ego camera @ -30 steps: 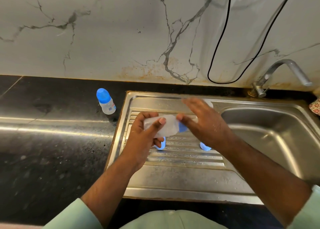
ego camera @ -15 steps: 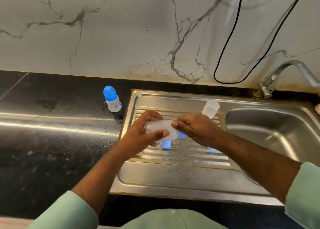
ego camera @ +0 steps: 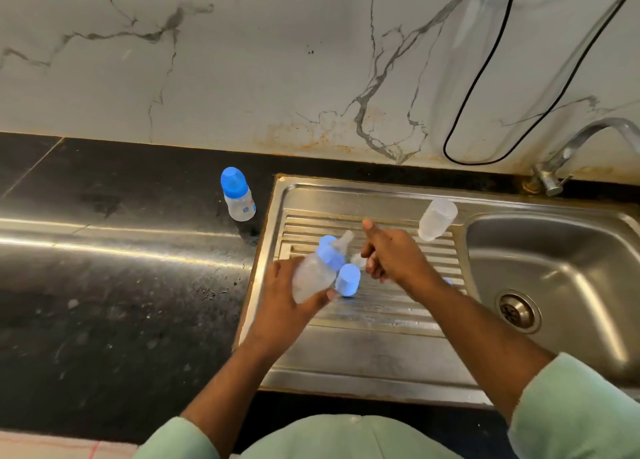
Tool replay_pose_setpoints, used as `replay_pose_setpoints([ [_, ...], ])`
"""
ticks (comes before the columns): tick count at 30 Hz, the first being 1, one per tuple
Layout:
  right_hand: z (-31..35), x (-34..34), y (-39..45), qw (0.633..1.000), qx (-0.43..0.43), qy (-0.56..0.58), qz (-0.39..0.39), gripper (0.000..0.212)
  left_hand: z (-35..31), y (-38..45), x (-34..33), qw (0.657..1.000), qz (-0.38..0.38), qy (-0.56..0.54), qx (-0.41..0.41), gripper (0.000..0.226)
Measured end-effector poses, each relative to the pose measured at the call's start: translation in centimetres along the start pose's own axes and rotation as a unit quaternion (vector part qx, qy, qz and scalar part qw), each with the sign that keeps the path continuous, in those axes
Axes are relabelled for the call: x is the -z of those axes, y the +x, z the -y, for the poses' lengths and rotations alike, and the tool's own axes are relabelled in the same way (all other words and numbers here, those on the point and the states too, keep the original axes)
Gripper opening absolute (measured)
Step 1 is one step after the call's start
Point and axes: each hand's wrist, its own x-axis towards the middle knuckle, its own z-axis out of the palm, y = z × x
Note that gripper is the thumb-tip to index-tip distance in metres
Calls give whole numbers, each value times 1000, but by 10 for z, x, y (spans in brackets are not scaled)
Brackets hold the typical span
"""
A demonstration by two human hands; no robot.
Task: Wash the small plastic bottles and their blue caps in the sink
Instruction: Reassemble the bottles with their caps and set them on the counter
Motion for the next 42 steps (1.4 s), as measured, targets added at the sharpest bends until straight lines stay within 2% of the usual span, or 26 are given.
replay_pose_setpoints([
  [1, -13, -3, 4, 993, 57, -102, -25, 41, 5, 2, 2, 1000, -8, -21, 17, 67],
  [2, -25, -9, 5, 970, 109, -218, -7, 29, 11, 5, 4, 999, -8, -25, 27, 67],
  [4, -43, -25, 4, 904, 155, -389, 88, 47, 22, 9, 8, 999, -12, -6, 32, 69],
  [6, -54, -37, 8, 869, 156, -453, 122, 59, 25, 12, 9, 999, -17, -10, 28, 68],
  [7, -54, -39, 12, 868, 151, -456, 124, 59, 27, 14, 9, 999, -21, -20, 27, 66],
  [8, -53, -38, 14, 884, 146, -426, 123, 56, 26, 15, 9, 999, -27, -30, 24, 64],
  [10, -39, -30, 9, 939, 144, -305, 72, 50, 25, 15, 10, 998, -32, -47, 21, 61],
  [11, -28, -22, 3, 963, 158, -219, -7, 49, 25, 16, 11, 997, -31, -60, 23, 59],
  [12, -14, -15, -3, 966, 194, -136, -103, 46, 25, 17, 13, 996, -30, -74, 26, 57],
  [13, 1, -9, -10, 950, 230, -87, -191, 43, 23, 17, 15, 996, -29, -82, 28, 56],
  [14, 14, -4, -13, 936, 256, -68, -230, 37, 22, 18, 17, 995, -29, -89, 29, 56],
  [15, 24, -1, -13, 942, 249, -106, -200, 29, 21, 18, 17, 994, -28, -98, 29, 55],
  [17, 32, -2, -8, 961, 170, -210, -63, 19, 21, 18, 17, 994, -23, -106, 34, 55],
  [18, 38, -3, -9, 964, 160, -207, -56, 20, 20, 18, 17, 994, -18, -102, 38, 56],
  [19, 46, 1, -11, 966, 179, -168, -82, 21, 19, 19, 18, 994, -15, -100, 37, 56],
  [21, 63, 3, -19, 952, 259, -129, -98, 41, 20, 21, 18, 994, -21, -100, 34, 58],
  [24, 73, -7, -25, 934, 304, -188, 3, 62, 21, 21, 22, 994, -14, -103, 37, 61],
  [29, 86, -14, -17, 936, 302, -177, 45, 60, 25, 22, 30, 997, -1, -80, 11, 63],
  [34, 99, -34, -16, 930, 277, -204, 131, 61, 23, 21, 36, 996, -13, -91, -3, 61],
  [37, 104, -47, -12, 933, 281, -192, 120, 62, 26, 19, 40, 993, -45, -111, -3, 59],
  [42, 104, -84, -10, 944, 287, -160, 27, 64, 30, 20, 40, 986, -151, -76, 1, 58],
])
